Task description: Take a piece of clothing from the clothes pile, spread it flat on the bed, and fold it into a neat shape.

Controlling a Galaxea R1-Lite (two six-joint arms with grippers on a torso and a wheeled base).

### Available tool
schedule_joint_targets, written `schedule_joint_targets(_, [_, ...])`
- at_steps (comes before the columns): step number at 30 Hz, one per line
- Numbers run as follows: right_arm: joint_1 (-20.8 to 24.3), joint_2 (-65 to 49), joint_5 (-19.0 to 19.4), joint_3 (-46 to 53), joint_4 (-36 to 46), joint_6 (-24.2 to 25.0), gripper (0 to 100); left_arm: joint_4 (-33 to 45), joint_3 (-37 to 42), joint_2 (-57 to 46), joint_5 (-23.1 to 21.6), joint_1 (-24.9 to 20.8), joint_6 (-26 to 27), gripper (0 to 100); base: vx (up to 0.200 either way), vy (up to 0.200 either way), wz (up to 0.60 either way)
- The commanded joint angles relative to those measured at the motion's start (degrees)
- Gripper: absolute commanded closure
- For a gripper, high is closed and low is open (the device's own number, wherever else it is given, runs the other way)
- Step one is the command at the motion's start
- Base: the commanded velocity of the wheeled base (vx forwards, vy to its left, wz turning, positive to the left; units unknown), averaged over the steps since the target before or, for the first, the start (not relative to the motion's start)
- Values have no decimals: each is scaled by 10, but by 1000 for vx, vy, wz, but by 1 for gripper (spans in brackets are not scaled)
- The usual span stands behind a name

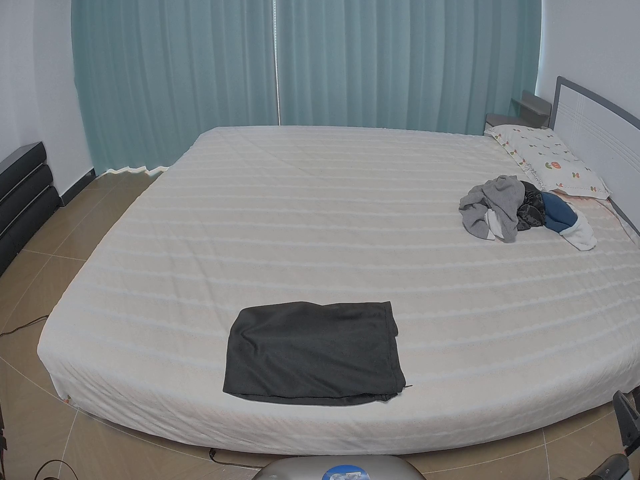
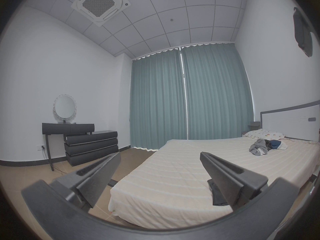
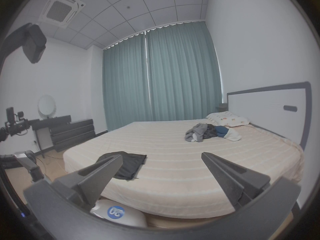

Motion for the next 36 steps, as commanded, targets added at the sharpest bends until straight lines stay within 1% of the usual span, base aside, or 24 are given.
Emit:
schedule_joint_targets(1, [-36, -19, -6, -15, 28, -9, 0, 6, 11, -35, 0, 8, 5, 0, 0, 0, 0])
schedule_joint_targets(5, [-39, -64, 2, 7, 67, -16, 0, -5, 53, -35, 0, 8, 7, 0, 0, 0, 0])
schedule_joint_targets(6, [-40, -68, 5, 12, 66, -18, 0, -10, 60, -35, 1, 8, 7, 0, 0, 0, 0])
schedule_joint_targets(8, [-40, -68, 8, 32, 57, -37, 0, -68, 94, -35, 2, 8, 13, 0, 0, 0, 0])
schedule_joint_targets(11, [-40, -68, 8, 59, 11, -51, 0, -172, 143, -35, 0, 8, 42, 0, 0, 0, 0])
schedule_joint_targets(12, [-40, -68, 8, 78, -18, -53, 0, -209, 170, -35, 0, 8, 58, 0, 0, 0, 0])
schedule_joint_targets(13, [-40, -68, 8, 90, -39, -58, 0, -229, 188, -35, -1, 8, 63, 0, 0, 0, 0])
schedule_joint_targets(14, [-40, -68, 8, 117, -77, -67, 0, -241, 197, -35, 0, 8, 65, 0, 0, 0, 0])
schedule_joint_targets(16, [-40, -68, 8, 152, -133, -82, 0, -228, 197, -35, -1, 8, 53, 0, 0, 0, 0])
schedule_joint_targets(17, [-40, -68, 7, 152, -144, -85, 0, -222, 197, -35, -1, 8, 44, 0, 0, 0, 0])
schedule_joint_targets(19, [-40, -68, 7, 152, -139, -83, 0, -220, 197, -35, -1, 8, 42, 0, 0, 0, 0])
schedule_joint_targets(21, [-40, -68, 5, 152, -134, -67, 0, -210, 197, -35, -5, 8, 36, 0, 0, 0, 0])
schedule_joint_targets(23, [-40, -68, 3, 152, -134, -60, 0, -184, 197, -35, -14, 8, 28, 0, 0, 0, 0])
schedule_joint_targets(28, [-40, -68, 3, 152, -133, -53, 0, -106, 197, -35, -19, 8, 9, 0, 0, 0, 0])
schedule_joint_targets(31, [-40, -68, 2, 152, -133, -39, 0, -101, 197, -35, -51, 8, -10, 0, 0, 0, 0])
schedule_joint_targets(36, [-40, -68, -4, 152, -132, -28, 0, -100, 197, -35, -61, 8, -15, 0, 0, 0, 0])
